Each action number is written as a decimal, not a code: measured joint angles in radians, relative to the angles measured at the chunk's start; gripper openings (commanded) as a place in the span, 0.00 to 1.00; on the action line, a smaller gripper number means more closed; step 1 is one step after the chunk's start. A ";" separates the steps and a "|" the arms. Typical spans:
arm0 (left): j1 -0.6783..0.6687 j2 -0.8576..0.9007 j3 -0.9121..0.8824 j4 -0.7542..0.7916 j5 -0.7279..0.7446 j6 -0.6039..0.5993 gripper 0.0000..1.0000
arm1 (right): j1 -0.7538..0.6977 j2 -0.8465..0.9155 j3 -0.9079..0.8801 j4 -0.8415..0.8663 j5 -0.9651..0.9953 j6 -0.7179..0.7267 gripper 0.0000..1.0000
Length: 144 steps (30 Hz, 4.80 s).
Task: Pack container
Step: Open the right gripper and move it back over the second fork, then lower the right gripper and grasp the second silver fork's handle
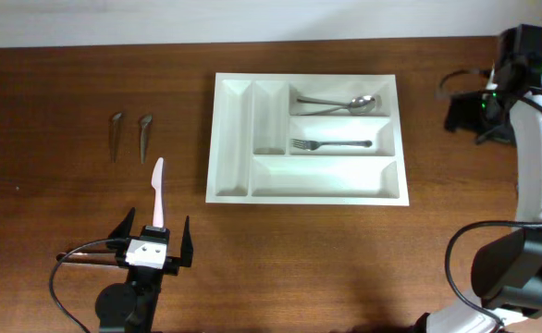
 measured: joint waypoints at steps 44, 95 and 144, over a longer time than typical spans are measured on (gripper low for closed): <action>0.000 0.000 0.000 0.000 0.000 0.000 0.99 | -0.507 0.210 -0.137 0.045 -0.111 -0.827 0.99; 0.000 0.000 0.000 0.000 0.000 0.000 0.99 | -0.595 0.276 -0.371 0.375 -0.089 -0.821 0.99; 0.000 0.000 0.000 0.000 0.000 0.000 0.99 | -0.411 0.332 0.015 0.150 -0.089 -0.383 0.04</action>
